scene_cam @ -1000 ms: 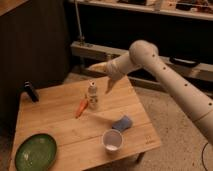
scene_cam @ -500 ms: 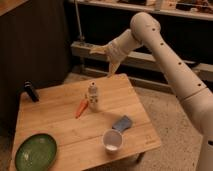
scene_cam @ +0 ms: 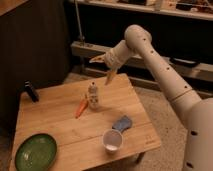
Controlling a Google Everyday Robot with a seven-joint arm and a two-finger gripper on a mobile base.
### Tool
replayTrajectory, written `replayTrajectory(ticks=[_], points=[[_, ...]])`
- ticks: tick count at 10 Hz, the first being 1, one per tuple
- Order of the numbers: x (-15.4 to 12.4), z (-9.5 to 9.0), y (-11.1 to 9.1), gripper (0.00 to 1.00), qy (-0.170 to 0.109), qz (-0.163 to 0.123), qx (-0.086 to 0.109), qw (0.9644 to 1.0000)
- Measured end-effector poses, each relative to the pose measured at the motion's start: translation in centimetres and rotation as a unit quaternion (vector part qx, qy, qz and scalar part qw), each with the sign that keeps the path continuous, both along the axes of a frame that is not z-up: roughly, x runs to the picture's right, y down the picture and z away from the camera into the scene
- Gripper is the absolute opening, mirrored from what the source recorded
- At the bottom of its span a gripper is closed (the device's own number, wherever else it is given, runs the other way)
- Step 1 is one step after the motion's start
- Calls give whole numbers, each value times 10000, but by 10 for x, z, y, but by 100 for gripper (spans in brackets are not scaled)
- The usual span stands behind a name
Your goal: Place the bottle in the ceramic bowl
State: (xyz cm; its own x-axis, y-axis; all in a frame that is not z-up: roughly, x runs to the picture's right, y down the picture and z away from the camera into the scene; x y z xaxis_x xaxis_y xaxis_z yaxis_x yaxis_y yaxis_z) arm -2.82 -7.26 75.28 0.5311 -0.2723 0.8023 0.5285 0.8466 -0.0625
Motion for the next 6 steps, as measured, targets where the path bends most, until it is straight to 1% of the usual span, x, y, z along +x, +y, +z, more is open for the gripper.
replayTrajectory(ticks=[1,2,3,4,6], points=[[-4,23,14,80,-34,-5,-108,9999],[-9,39,23,80,-66,-28,-193,9998],[-20,58,34,80,-108,-88,-303,9994],[-25,68,40,80,-104,-135,-374,9992],[-30,76,46,80,-70,-218,-490,9985]])
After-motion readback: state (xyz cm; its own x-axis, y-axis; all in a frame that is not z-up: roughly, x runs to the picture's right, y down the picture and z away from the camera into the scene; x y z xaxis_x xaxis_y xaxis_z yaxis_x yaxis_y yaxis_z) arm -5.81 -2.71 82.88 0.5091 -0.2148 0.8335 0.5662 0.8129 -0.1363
